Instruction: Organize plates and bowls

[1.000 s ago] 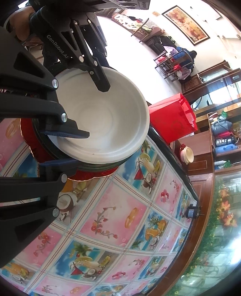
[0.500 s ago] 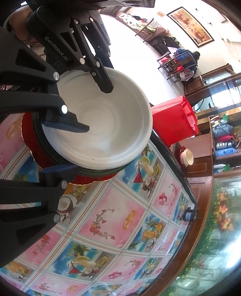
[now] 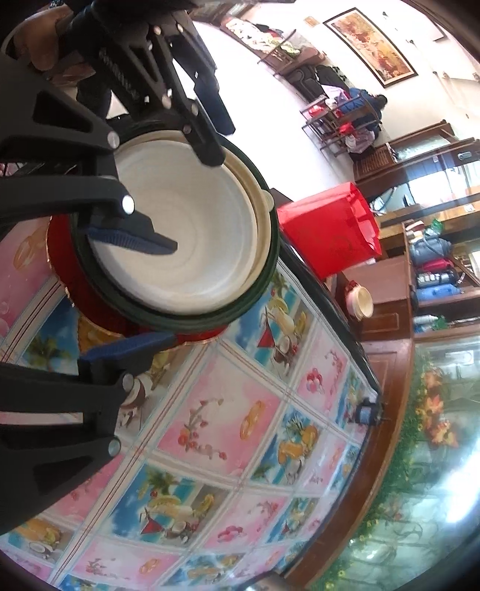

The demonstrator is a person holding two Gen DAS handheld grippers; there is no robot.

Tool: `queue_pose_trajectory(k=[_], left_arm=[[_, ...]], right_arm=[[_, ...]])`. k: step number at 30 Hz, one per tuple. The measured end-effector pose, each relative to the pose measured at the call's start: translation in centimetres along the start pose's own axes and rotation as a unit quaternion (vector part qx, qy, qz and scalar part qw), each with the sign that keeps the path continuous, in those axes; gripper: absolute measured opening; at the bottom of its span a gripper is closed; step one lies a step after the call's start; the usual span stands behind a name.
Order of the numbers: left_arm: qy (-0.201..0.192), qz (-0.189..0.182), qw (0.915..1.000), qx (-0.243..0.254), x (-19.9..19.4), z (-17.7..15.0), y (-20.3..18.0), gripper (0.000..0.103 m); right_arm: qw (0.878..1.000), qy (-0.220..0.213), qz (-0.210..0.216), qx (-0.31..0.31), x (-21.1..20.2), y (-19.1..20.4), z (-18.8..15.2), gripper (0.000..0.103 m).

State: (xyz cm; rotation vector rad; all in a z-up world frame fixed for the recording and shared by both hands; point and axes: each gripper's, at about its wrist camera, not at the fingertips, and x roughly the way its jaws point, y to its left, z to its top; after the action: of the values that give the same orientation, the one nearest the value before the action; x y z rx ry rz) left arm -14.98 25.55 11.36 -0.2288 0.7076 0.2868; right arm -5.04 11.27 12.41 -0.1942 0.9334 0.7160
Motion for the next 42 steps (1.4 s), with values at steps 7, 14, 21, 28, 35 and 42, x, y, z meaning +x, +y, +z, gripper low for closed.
queue_pose_trajectory(k=[7,14,21,28,35,42], left_arm=[[-0.047,0.007,0.9988,-0.009,-2.3,-0.7,-0.9,0.069],[-0.050,0.012,0.9986,0.010,-2.1,-2.7,-2.0,0.069],[-0.043,0.024,0.9987,0.014,-2.1,-3.5,-2.0,0.069],[-0.067,0.082,0.9932,0.048,-2.9,-3.9,-3.0,0.085],[-0.033,0.026,0.9988,0.024,-1.7,-3.8,-1.8,0.085],[-0.044,0.031,0.9974,0.048,-2.3,-4.1,-2.7,0.085]], right_arm=[[0.995,-0.069,-0.072,0.002,-2.4,0.3,-2.5,0.081],[0.990,-0.095,-0.094,0.039,-3.2,-1.1,-4.6,0.081],[0.990,-0.097,-0.080,0.059,-3.5,-2.0,-5.7,0.081],[0.990,-0.100,-0.073,0.063,-3.7,-2.0,-6.0,0.081],[0.991,-0.097,-0.069,0.065,-3.6,-2.1,-6.2,0.081],[0.992,-0.092,-0.065,0.064,-3.2,-2.0,-6.1,0.081]])
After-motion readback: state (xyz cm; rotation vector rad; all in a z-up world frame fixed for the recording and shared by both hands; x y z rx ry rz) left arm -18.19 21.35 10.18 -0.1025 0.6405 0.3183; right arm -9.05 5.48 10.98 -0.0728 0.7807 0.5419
